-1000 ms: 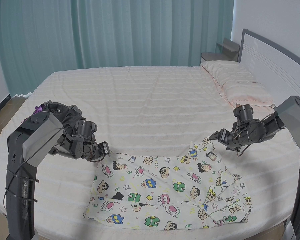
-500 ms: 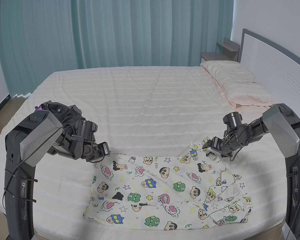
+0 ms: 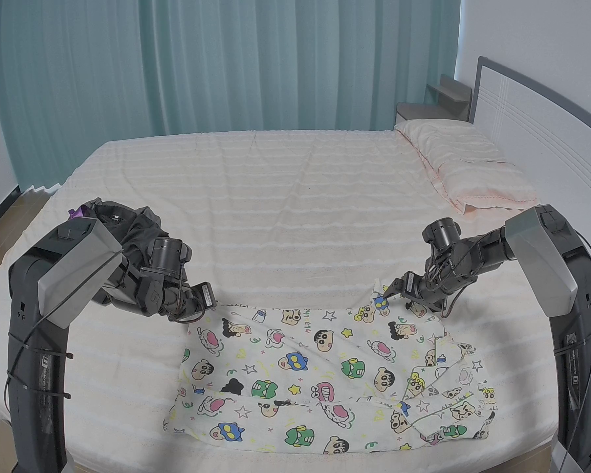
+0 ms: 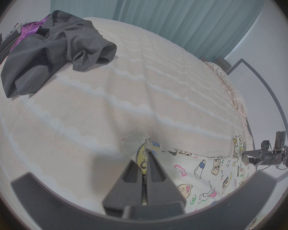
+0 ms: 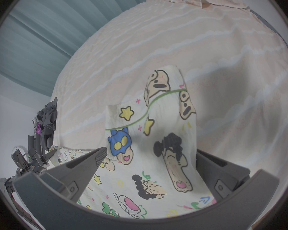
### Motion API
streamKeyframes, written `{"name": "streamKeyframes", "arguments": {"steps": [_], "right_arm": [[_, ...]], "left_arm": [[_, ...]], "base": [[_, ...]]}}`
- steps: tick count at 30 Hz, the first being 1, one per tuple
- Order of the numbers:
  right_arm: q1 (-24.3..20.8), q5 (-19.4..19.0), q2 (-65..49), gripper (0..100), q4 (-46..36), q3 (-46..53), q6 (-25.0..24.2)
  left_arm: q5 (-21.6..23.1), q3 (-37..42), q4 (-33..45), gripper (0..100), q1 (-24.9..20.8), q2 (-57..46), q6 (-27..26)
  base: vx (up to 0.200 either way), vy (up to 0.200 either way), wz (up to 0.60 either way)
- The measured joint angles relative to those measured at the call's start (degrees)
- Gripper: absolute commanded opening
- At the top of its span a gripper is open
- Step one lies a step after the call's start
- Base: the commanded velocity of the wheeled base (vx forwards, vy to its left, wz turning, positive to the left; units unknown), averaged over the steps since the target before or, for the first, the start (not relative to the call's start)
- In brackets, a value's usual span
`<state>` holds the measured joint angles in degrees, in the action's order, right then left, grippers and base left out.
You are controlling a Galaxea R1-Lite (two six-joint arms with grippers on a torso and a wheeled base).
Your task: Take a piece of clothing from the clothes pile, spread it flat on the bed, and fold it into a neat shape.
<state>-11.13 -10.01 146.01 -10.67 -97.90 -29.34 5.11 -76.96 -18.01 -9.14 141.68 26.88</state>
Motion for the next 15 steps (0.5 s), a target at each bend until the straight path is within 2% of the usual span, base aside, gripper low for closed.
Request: {"name": "streamKeyframes", "arguments": {"steps": [1, 2, 15], "right_arm": [[-0.09, 0.11, 0.2, 100, -1.05, -0.72, -0.05], [-0.11, 0.24, 0.39, 0, -1.94, -1.4, -0.11], [-0.11, 2.51, 1.38, 0, -2.83, -3.15, -0.49]], "left_arm": [[-0.13, 0.06, 0.0, 0, 0.0, -0.04, 0.0], [-0.21, 0.11, -0.05, 0, 0.0, -0.11, 0.0], [-0.29, 1.13, 0.13, 0, -0.09, -1.3, -0.09]], "base": [[0.0, 0.0, 0.0], [0.0, 0.0, 0.0], [0.0, 0.0, 0.0]]}}
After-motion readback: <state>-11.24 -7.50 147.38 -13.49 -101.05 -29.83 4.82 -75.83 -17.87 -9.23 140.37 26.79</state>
